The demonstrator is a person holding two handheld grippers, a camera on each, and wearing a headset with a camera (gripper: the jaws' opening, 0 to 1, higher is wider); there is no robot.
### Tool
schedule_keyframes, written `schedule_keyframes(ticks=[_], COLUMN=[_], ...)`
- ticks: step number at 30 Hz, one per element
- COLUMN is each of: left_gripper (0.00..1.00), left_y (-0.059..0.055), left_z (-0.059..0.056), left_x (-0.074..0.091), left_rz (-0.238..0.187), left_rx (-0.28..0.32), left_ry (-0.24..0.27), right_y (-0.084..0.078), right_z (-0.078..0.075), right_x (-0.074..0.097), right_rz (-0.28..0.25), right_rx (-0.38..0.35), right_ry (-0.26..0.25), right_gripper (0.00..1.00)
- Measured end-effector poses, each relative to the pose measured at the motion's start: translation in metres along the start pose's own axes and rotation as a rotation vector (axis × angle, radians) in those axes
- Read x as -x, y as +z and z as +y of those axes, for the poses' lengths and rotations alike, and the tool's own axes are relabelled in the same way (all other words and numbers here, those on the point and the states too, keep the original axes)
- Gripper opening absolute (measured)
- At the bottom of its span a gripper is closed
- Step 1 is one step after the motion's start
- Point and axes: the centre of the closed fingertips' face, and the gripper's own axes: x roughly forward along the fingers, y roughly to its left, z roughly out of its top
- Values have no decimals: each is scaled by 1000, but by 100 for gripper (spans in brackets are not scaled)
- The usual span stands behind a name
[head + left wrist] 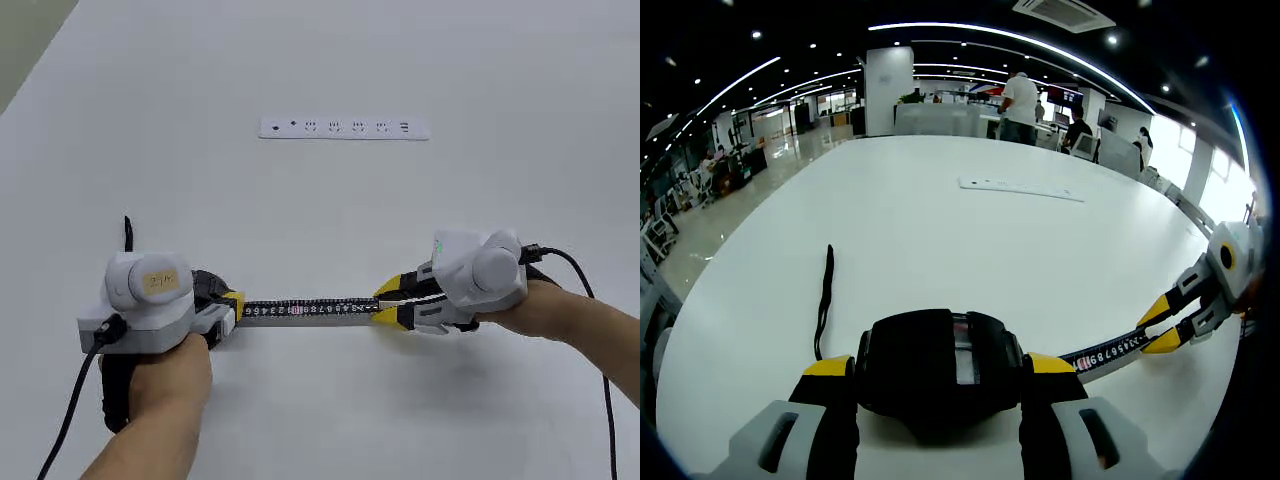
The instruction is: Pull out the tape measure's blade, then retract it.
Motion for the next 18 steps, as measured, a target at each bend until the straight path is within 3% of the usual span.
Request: schedule_keyframes(ticks=[18], left_gripper=[62], left_y=[-1], left_z=[0], left_x=[1], left_rz=[1], left_rx=[4], left_ry=[-1], right_y=[11], right_z=[4], right_x=[-11], right_rz=[-15], right_rx=[-2], right_ry=[8], right_gripper=[13])
